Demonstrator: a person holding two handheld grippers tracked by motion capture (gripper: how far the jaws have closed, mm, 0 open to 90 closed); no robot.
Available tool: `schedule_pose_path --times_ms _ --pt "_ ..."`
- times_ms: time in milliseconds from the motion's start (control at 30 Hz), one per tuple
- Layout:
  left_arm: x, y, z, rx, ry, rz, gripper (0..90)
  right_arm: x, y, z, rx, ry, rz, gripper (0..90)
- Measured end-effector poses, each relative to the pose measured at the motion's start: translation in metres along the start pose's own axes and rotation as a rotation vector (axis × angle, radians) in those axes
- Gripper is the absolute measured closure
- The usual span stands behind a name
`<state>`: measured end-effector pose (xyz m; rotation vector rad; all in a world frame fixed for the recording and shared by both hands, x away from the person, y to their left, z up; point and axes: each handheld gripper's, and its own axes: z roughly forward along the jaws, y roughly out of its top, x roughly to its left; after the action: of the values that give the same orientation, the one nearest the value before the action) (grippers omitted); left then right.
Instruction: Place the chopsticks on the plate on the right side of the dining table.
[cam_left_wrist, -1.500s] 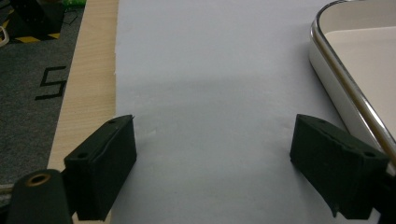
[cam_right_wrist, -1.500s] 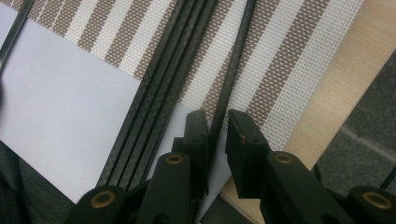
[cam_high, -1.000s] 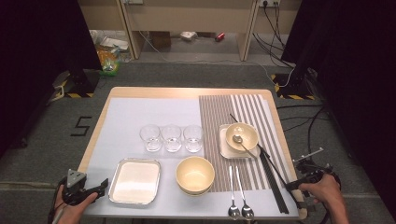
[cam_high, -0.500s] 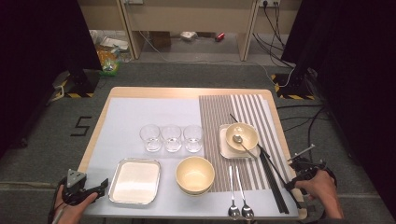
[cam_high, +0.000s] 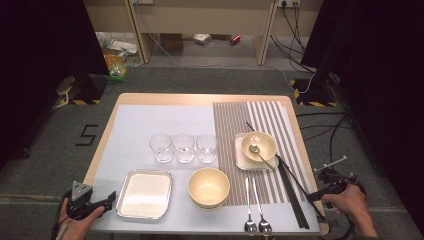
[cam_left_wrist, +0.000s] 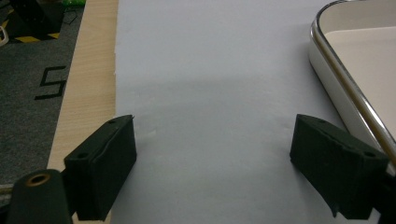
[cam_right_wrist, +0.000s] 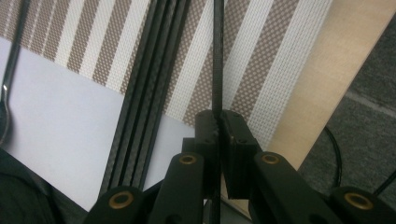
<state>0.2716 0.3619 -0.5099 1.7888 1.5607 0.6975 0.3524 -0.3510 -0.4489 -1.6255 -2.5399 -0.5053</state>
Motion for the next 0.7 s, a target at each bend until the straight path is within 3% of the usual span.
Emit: schedule_pose_path --times_ms 33,167,200,267,333,367,700 --pt "0.000 0.000 0.000 0.000 0.000 0.000 13.4 -0.001 0.001 -0.001 -0.005 -0.001 -0.015 86.0" --pt "0.000 0.000 0.000 0.001 0.000 0.000 13.4 0.000 0.006 -0.005 0.012 -0.016 -0.001 86.0" --pt "0.000 0.000 0.000 0.000 0.000 0.000 13.4 -0.003 0.009 -0.004 0.018 -0.039 -0.030 86.0" --pt "0.000 0.000 0.000 0.000 0.000 -0.001 13.4 -0.002 0.009 -0.004 0.028 -0.040 -0.014 86.0" --pt "0.000 0.000 0.000 0.000 0.000 -0.001 13.4 -0.004 0.011 -0.002 0.030 -0.041 -0.030 86.0" --pt "0.000 0.000 0.000 0.001 -0.001 -0.001 13.4 -0.003 0.011 0.000 0.048 -0.042 -0.012 86.0" --pt "0.000 0.000 0.000 0.001 0.000 0.000 13.4 -0.002 0.019 0.005 0.121 -0.061 -0.022 85.5"
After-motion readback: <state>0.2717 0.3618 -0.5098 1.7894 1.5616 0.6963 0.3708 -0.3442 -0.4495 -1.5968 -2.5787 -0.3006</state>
